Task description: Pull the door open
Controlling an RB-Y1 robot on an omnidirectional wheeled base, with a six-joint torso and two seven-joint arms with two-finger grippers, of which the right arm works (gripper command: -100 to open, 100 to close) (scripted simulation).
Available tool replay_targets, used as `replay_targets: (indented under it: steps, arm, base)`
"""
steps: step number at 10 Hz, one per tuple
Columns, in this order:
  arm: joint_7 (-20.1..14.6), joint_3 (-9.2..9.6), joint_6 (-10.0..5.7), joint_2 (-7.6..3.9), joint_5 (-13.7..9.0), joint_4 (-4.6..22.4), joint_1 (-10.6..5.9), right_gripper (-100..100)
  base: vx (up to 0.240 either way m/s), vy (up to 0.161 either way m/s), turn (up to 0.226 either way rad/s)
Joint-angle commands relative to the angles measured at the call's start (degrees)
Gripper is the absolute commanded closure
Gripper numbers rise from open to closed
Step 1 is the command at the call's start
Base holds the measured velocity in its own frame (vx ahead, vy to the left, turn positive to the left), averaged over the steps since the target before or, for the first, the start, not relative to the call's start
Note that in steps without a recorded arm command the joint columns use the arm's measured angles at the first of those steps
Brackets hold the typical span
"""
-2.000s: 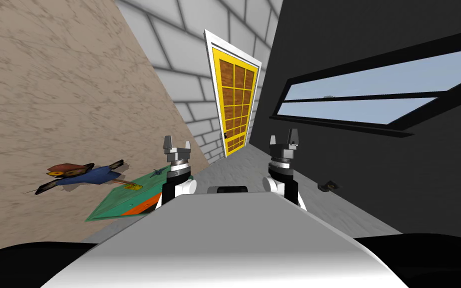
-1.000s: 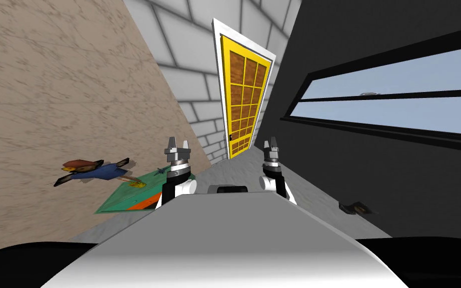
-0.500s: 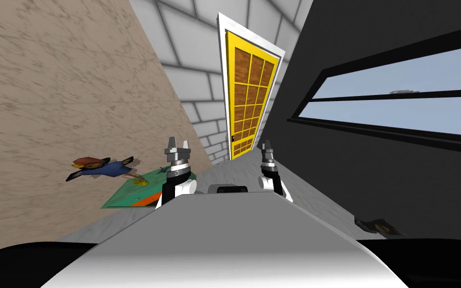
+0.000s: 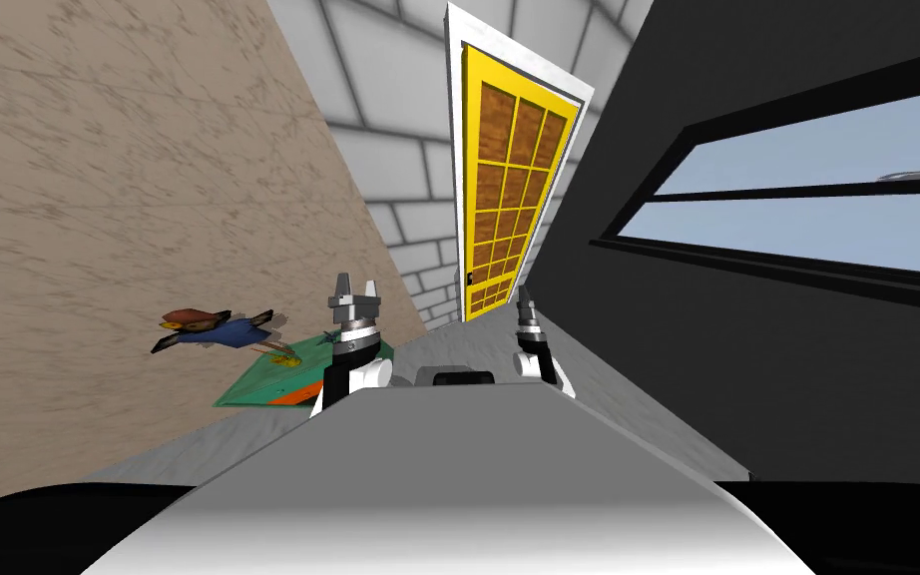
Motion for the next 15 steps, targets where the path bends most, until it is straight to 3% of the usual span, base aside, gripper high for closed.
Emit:
replay_targets:
  steps: [1,5,8,13,15]
  arm:
    - [2.63,0.03,-0.49,-0.21,0.02,2.82,-0.95,-100]
    - [8.75,-0.11,-1.77,-0.95,-0.09,9.54,-3.23,-100]
    - [10.32,-0.14,-2.10,-1.12,-0.11,11.82,-3.81,-100]
    - [18.12,-0.31,-3.74,-1.90,-0.26,20.81,-6.73,-100]
    - [19.77,-0.35,-4.07,-2.04,-0.28,22.89,-7.32,-100]
  base:
    - [0.085,-0.019,0.130]
    - [0.100,-0.024,0.129]
    - [0.055,-0.024,0.052]
    - [0.078,-0.030,0.122]
    - [0.065,-0.016,0.062]
